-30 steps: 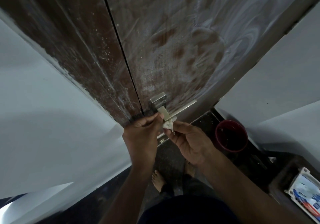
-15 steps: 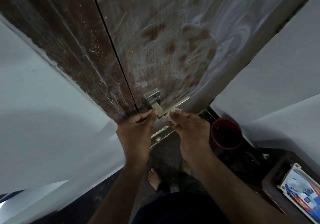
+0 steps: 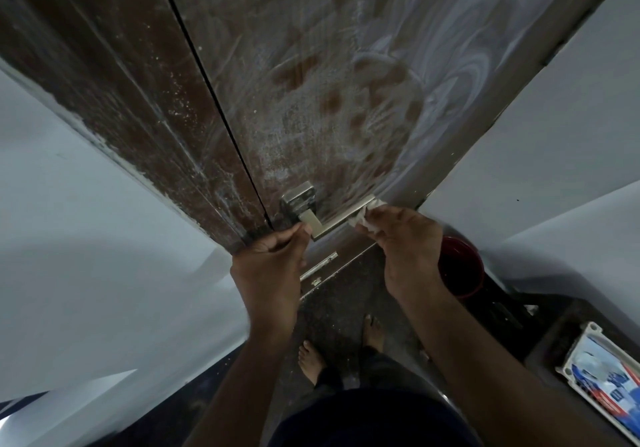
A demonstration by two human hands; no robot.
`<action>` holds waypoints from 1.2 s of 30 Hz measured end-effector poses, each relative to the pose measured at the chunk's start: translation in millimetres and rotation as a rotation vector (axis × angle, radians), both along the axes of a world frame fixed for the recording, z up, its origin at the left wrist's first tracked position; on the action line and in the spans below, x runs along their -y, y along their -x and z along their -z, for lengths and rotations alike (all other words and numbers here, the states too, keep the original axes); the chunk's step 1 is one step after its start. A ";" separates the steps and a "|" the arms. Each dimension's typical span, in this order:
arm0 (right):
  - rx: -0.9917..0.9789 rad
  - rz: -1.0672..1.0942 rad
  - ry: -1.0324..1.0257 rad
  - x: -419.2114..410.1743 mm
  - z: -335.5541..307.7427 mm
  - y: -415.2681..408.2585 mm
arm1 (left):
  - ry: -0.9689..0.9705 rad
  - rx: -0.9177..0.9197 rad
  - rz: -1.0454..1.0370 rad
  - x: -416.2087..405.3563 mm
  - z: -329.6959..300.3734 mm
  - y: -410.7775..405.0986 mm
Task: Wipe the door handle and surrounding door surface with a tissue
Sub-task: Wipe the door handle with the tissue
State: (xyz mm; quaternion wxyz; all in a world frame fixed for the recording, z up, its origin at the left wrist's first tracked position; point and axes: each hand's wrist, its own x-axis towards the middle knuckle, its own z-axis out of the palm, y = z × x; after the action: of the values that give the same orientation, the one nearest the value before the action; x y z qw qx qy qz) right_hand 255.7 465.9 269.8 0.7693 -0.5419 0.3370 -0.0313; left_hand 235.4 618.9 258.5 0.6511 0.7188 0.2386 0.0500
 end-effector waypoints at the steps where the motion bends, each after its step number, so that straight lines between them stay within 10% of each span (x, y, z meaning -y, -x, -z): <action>1: -0.002 0.003 0.041 -0.7 1.7 1.2 | 0.002 -0.004 -0.001 -0.3 0.1 0.3; 8: 0.183 -0.207 0.697 13.7 2.0 -19.0 | -0.002 0.001 0.004 -0.7 -0.9 0.7; 16: 0.154 -0.113 0.727 9.4 9.9 -7.6 | 0.021 0.006 0.002 0.2 -3.4 1.0; 25: 0.009 -0.126 -0.392 32.8 15.9 -26.1 | 0.010 -0.004 -0.016 1.5 -3.0 1.1; 36: -0.034 -0.357 -0.690 -15.8 41.7 -5.4 | 0.043 -0.017 -0.009 1.2 -2.5 -0.1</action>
State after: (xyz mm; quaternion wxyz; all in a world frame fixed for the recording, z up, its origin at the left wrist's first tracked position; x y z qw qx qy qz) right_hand 261.1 481.6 228.1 0.8940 -0.3020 0.2408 0.2270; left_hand 235.5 617.7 261.0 0.6640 0.7041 0.2484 0.0419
